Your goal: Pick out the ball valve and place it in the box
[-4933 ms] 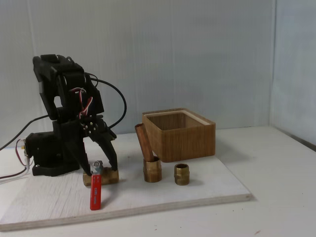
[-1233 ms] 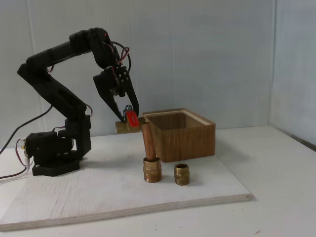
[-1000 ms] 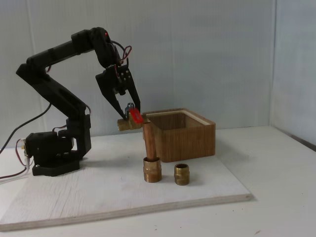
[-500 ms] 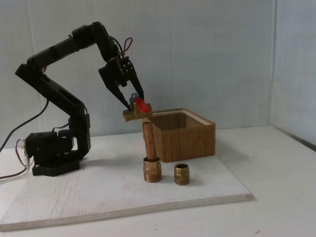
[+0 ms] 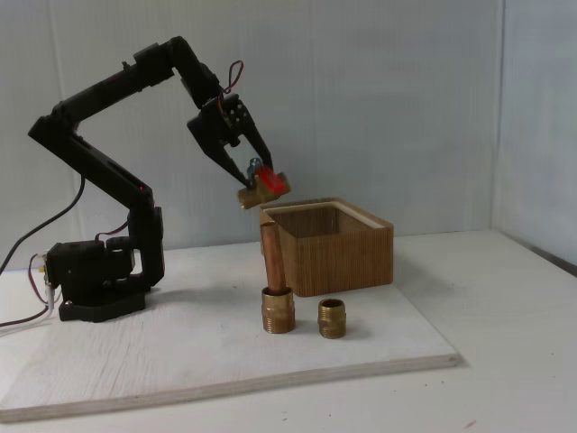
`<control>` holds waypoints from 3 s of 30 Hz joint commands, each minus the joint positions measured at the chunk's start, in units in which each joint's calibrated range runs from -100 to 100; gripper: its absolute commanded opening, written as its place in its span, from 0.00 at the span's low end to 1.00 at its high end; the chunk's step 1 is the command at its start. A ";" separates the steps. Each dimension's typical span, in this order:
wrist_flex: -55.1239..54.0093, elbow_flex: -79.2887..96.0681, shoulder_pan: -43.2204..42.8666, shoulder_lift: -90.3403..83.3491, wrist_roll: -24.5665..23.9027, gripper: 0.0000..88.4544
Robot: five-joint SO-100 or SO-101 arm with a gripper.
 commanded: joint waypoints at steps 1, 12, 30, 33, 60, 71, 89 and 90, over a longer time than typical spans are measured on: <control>-4.67 -5.18 0.06 -0.21 -0.39 0.05; -15.60 -6.08 0.06 4.03 -2.04 0.05; -4.50 -33.79 -2.01 30.74 -6.13 0.05; -1.14 -37.22 -4.15 32.60 -6.24 0.05; -0.62 -39.56 -10.27 48.20 -12.91 0.05; -4.67 -39.65 -11.01 56.43 -12.60 0.05; -6.56 -39.56 -12.41 59.90 -12.50 0.06; -6.56 -39.56 -12.41 59.99 -12.50 0.06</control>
